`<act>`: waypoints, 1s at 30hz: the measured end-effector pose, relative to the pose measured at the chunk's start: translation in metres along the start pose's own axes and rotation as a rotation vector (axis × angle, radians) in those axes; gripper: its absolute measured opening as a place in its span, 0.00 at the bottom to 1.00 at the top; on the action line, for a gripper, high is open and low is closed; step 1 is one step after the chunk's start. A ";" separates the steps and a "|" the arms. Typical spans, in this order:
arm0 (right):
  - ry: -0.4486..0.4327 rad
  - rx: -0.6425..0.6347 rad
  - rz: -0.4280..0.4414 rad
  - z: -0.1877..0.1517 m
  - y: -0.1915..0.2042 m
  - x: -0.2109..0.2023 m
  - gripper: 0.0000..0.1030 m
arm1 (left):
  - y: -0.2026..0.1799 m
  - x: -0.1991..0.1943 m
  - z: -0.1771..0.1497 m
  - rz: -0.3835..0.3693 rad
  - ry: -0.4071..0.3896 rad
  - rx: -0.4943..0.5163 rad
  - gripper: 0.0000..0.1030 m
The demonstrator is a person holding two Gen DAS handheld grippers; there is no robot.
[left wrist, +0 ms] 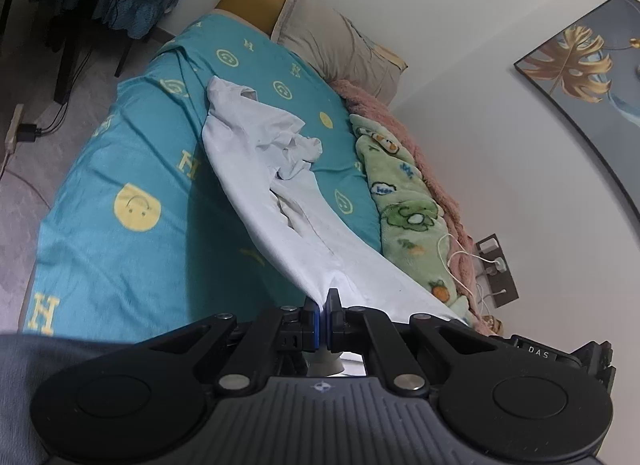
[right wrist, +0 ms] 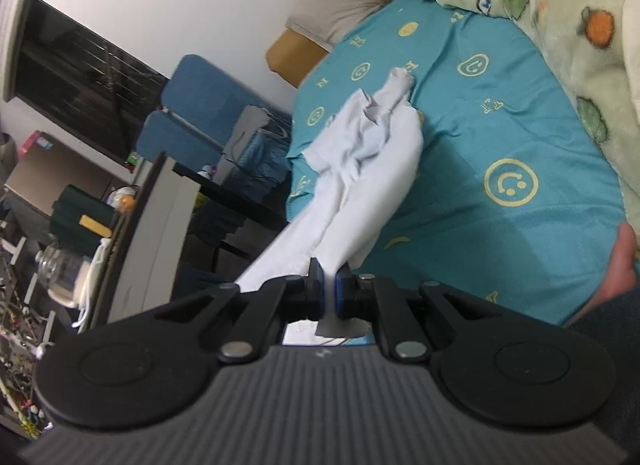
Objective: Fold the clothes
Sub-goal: 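Lift the hem with both grippers, fold it toward the collar, release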
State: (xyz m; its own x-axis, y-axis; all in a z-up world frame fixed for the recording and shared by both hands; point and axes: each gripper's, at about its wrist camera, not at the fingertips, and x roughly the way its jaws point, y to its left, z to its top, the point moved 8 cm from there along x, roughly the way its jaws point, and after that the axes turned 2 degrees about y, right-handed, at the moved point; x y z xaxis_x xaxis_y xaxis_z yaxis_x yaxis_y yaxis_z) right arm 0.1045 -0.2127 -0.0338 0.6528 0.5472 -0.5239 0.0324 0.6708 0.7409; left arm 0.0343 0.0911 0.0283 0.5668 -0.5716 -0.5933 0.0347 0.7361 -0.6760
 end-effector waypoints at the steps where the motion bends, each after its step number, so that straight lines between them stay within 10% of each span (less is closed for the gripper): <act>1: 0.000 0.004 0.002 -0.004 -0.002 -0.001 0.09 | 0.005 -0.002 -0.008 0.004 0.003 -0.010 0.03; 11: -0.016 0.044 0.007 -0.021 -0.013 0.001 0.09 | 0.034 0.017 -0.025 0.092 0.011 0.005 0.03; 30: -0.028 -0.033 -0.132 0.114 -0.070 0.201 0.09 | 0.094 0.233 0.159 0.339 -0.053 0.203 0.03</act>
